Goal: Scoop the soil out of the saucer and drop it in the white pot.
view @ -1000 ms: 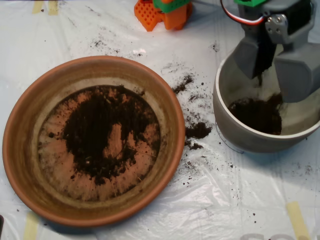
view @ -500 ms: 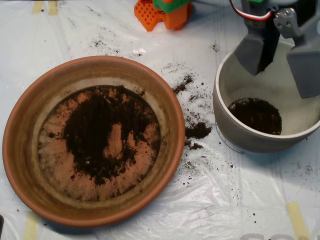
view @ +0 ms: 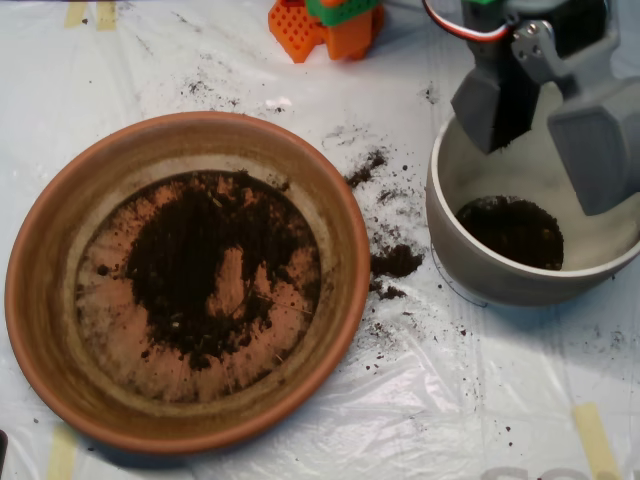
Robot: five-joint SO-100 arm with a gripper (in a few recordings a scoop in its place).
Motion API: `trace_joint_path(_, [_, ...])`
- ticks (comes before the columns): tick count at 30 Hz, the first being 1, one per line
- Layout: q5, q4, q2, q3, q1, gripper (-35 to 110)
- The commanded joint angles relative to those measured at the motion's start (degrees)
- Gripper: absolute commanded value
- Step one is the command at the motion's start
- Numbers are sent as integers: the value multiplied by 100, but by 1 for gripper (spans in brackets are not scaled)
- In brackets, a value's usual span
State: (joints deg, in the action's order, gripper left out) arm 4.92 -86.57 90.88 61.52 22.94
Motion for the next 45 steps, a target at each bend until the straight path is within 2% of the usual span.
trace_joint_path(1, [-167, -229, 422, -1002, -308, 33])
trace_joint_path(7, [-264, -457, 439, -1336, -1389, 38])
trace_joint_path(12, [-132, -545, 562, -853, -2426, 40])
trace_joint_path(18, [123, 1116, 1951, 1995, -3357, 42])
trace_joint_path(22, [229, 1811, 2487, 3533, -3656, 42])
trace_joint_path(30, [-35, 3041, 2619, 5396, -4298, 46])
trace_joint_path(37, [-167, 3437, 1784, 5607, -4693, 43])
trace_joint_path(45, [-26, 3437, 835, 5396, -5142, 45])
